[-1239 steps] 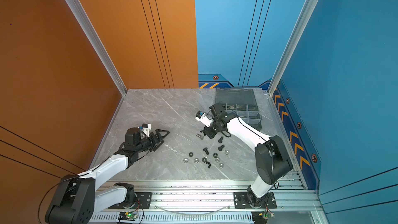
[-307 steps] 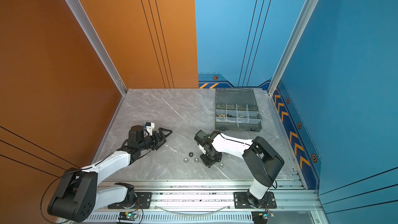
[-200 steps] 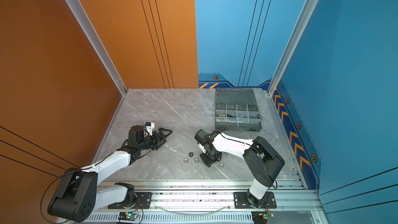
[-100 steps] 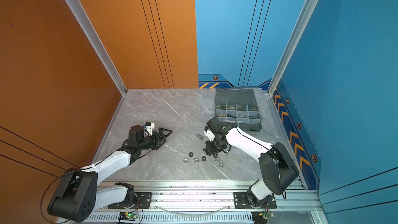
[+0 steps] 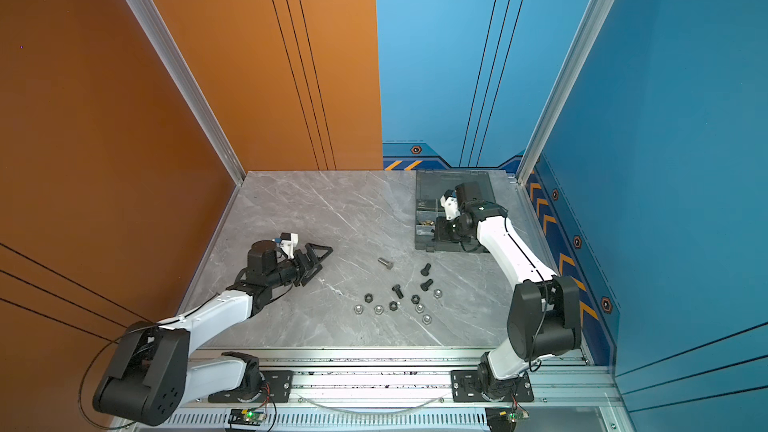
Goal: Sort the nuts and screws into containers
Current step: 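Carry the black wing nut into the organizer compartment and open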
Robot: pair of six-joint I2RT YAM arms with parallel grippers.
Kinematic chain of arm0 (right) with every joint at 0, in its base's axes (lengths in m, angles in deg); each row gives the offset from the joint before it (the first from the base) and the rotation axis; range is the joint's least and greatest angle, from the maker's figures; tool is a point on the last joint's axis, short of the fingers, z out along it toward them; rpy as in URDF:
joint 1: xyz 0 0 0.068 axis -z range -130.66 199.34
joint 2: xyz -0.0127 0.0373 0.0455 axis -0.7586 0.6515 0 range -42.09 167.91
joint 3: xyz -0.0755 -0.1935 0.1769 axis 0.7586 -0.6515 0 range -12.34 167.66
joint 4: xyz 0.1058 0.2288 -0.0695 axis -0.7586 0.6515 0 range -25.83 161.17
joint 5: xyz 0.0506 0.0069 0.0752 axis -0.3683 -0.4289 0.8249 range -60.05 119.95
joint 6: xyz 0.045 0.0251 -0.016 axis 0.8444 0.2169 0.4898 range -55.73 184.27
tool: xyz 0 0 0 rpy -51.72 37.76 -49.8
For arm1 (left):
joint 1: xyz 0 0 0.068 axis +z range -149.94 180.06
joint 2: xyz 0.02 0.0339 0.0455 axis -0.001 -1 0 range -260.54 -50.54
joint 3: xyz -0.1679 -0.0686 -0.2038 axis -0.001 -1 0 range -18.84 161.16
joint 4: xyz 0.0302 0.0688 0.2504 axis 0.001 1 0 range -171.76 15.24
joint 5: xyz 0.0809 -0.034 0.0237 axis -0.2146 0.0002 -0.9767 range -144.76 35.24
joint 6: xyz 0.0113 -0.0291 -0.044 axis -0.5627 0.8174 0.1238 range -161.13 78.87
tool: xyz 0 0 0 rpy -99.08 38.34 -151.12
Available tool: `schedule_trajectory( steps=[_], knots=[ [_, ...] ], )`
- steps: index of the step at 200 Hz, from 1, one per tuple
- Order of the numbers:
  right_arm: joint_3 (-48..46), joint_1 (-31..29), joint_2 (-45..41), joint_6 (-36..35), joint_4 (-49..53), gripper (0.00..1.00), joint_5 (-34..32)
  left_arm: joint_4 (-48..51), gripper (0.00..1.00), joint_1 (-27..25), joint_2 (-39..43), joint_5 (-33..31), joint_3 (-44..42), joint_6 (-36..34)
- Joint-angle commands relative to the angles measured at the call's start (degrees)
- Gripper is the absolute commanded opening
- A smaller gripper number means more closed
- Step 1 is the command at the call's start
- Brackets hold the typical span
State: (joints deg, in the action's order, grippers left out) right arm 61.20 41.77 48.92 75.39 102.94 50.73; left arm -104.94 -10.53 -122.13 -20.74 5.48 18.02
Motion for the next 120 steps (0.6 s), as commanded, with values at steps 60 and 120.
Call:
schedule_trajectory(
  steps=[60, 120],
  knots=[
    [13.2, 6.0, 15.5, 3.0, -2.6, 0.0, -6.1, -2.1, 0.98, -0.5, -1.1, 1.3, 1.9, 0.8],
    [18.0, 5.9, 23.0, 1.6, -1.1, 0.0, -9.8, -2.1, 0.98, -0.7, -0.7, 0.8, 1.7, 1.0]
  ],
)
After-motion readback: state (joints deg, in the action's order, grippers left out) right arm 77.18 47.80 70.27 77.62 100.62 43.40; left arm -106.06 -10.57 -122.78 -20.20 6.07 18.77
